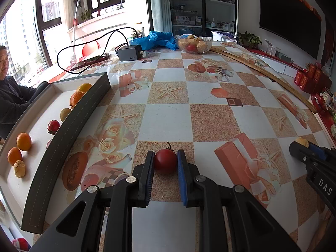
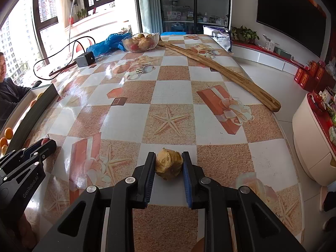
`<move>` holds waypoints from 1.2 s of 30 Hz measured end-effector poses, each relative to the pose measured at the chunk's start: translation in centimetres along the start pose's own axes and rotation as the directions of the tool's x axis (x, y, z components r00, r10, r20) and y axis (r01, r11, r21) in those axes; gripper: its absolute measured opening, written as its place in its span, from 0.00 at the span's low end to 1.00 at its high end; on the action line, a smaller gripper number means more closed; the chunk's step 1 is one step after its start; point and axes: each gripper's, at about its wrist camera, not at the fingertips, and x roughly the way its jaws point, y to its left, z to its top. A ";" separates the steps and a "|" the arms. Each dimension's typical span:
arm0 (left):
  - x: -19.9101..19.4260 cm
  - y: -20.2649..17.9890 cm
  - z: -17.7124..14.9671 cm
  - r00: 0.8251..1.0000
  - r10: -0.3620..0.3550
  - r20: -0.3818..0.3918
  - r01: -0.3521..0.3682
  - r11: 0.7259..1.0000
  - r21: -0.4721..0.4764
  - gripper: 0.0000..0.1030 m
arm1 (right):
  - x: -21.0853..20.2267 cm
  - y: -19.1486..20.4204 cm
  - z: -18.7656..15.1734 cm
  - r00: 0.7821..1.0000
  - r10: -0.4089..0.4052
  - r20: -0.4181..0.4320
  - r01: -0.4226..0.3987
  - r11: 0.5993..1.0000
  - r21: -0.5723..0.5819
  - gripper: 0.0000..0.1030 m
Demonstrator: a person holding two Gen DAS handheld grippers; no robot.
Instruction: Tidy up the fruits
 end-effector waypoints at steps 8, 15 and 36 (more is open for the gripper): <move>0.0 0.0 0.0 1.000 -0.004 -0.001 0.004 1.000 -0.004 0.22 | 0.0 0.1 0.0 1.000 -0.007 -0.001 0.007 1.000 -0.006 0.24; 0.0 0.0 0.0 1.000 -0.003 0.000 0.003 1.000 -0.003 0.22 | 0.1 0.6 0.0 1.000 -0.025 -0.003 0.025 0.999 -0.023 0.24; 0.0 0.0 0.0 1.000 -0.001 0.000 0.001 1.000 -0.001 0.22 | 0.2 1.3 0.0 0.999 -0.044 -0.003 0.044 0.998 -0.039 0.24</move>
